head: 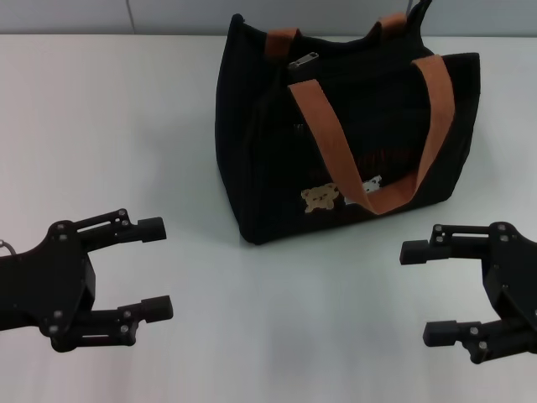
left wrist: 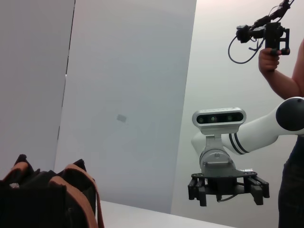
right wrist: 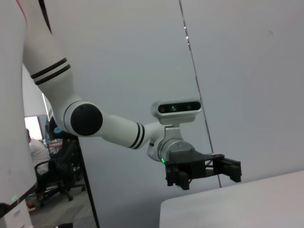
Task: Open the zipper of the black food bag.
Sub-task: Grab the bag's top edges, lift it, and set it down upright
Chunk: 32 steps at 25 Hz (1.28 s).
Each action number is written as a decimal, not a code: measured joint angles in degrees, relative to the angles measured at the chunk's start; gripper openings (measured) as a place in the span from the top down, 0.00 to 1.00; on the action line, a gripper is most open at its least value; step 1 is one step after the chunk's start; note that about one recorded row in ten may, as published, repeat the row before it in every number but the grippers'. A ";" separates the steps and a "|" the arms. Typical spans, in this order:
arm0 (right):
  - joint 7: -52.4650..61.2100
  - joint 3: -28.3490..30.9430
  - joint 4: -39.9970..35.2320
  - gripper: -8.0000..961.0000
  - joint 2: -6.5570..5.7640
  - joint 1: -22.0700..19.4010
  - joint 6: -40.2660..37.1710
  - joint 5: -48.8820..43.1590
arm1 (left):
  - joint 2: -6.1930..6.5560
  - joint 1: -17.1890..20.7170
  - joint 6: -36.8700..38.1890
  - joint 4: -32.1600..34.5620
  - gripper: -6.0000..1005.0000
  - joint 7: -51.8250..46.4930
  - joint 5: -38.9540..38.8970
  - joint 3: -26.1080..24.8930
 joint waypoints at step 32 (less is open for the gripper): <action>0.47 23.13 6.08 0.18 -0.83 -6.17 9.18 -0.04 | -4.73 -12.27 -23.43 -27.18 0.18 17.45 -2.07 -8.45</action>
